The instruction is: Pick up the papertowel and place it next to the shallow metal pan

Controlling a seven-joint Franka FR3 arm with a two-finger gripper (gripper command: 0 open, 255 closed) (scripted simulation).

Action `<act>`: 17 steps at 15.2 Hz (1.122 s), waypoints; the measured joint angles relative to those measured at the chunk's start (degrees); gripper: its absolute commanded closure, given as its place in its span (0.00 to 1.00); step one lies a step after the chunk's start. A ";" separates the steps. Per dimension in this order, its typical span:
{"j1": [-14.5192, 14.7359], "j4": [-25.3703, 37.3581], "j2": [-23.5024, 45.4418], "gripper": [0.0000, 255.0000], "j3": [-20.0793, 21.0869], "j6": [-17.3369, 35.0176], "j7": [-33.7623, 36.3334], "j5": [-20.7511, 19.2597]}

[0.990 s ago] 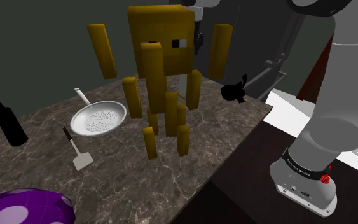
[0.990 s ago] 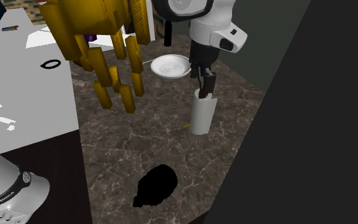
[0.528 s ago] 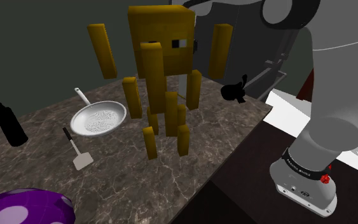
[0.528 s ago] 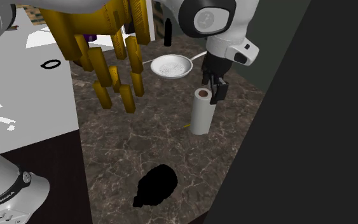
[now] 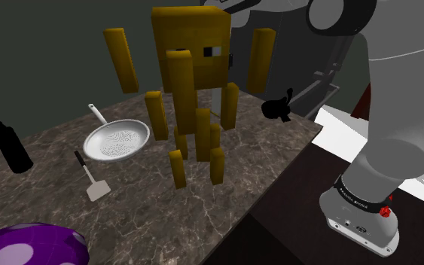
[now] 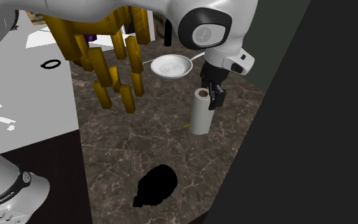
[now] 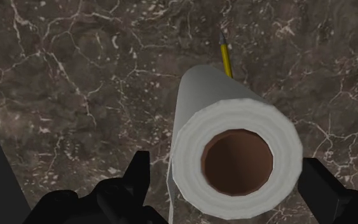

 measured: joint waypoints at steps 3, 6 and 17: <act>0.00 -0.05 -0.01 0.00 0.00 0.04 0.00 0.00; -0.01 -0.05 -0.04 1.00 -0.02 0.06 0.00 -0.03; -0.06 1.04 -0.33 1.00 -0.05 -1.34 0.14 -0.09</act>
